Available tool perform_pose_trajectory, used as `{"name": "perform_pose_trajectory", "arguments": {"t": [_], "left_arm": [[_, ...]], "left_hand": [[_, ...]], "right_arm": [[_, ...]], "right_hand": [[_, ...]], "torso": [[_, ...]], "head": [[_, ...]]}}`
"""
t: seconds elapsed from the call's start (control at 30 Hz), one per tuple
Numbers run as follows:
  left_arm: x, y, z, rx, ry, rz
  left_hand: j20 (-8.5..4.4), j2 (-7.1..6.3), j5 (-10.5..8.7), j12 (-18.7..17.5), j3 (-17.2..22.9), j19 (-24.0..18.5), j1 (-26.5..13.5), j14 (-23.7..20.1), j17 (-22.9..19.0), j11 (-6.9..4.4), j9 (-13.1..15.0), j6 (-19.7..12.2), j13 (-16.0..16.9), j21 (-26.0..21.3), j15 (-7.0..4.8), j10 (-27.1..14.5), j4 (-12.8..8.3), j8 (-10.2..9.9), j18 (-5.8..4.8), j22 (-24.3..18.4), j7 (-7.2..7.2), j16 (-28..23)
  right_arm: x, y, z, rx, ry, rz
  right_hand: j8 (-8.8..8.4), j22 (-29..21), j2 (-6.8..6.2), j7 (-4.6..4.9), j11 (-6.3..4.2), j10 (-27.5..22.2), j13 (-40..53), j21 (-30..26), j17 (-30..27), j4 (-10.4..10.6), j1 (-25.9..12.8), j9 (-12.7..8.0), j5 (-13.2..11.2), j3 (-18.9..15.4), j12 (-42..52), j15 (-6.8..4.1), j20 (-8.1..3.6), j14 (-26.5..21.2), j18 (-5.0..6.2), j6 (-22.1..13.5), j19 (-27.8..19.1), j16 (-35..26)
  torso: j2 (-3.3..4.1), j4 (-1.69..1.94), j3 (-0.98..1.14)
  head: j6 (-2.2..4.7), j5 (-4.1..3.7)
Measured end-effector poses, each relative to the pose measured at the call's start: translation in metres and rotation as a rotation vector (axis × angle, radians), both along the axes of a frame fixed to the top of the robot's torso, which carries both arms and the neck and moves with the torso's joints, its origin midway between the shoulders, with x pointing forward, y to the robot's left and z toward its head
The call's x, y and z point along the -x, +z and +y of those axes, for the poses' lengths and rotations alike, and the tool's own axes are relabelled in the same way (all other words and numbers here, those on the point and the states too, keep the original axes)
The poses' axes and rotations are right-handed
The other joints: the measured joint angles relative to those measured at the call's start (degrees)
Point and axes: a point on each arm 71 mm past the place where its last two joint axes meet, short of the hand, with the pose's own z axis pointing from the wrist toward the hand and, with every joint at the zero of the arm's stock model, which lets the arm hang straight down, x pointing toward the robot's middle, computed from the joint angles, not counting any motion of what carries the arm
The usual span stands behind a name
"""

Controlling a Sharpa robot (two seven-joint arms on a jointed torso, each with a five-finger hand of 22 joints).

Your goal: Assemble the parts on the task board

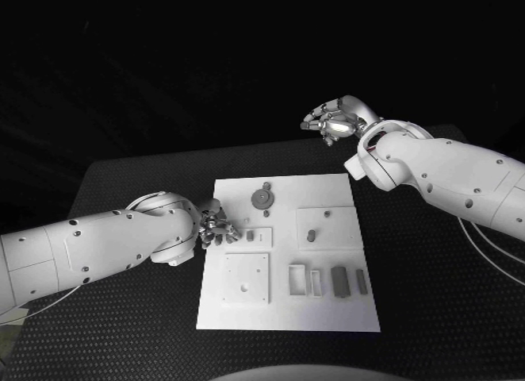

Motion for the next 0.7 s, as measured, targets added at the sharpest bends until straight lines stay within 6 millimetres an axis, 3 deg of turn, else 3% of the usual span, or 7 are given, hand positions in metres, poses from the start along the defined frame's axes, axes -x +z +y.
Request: {"name": "perform_pose_trajectory", "arguments": {"t": [0.17, 0.7], "left_arm": [[0.0002, -0.0003, -0.0003, 0.0, 0.0, 0.001], [-0.0021, -0.0005, 0.0031, -0.004, 0.01, -0.001]], "left_hand": [[0.0, -0.72, -0.38, 0.0, -0.32, 0.0, -0.72, -0.01, -0.11, 0.0, -0.03, 0.0, 0.0, 0.0, -0.01, 0.0, 0.32, 0.01, 0.0, 0.0, 0.0, 0.0], [0.01, -0.72, -0.37, 0.21, -0.32, 0.0, -0.72, -0.18, -0.23, 0.0, -0.05, 0.09, 0.06, 0.0, -0.16, 0.0, 0.32, 0.18, 0.01, -0.01, -0.13, 0.16]], "right_arm": [[0.0001, 0.0, 0.0, 0.0, 0.0, 0.0], [-0.0001, -0.0003, -0.0006, 0.0, -0.001, 0.001]], "right_hand": [[0.0, 0.0, 0.0, 0.17, 0.0, 0.0, 0.0, 0.0, 0.0, 0.0, 0.0, 0.0, 0.0, 0.0, 0.0, 0.0, 0.0, 0.0, 0.0, -0.1, 0.0, 0.0], [0.0, 0.0, 0.0, 0.27, 0.0, 0.0, 0.0, 0.0, 0.0, 0.0, 0.0, 0.0, 0.0, 0.0, 0.0, 0.0, 0.0, 0.0, 0.0, 0.03, 0.0, 0.0]], "torso": [[0.0, 0.02, -0.02], [0.01, 0.02, -0.08]], "head": [[0.02, -0.04], [0.0, -0.04]]}}
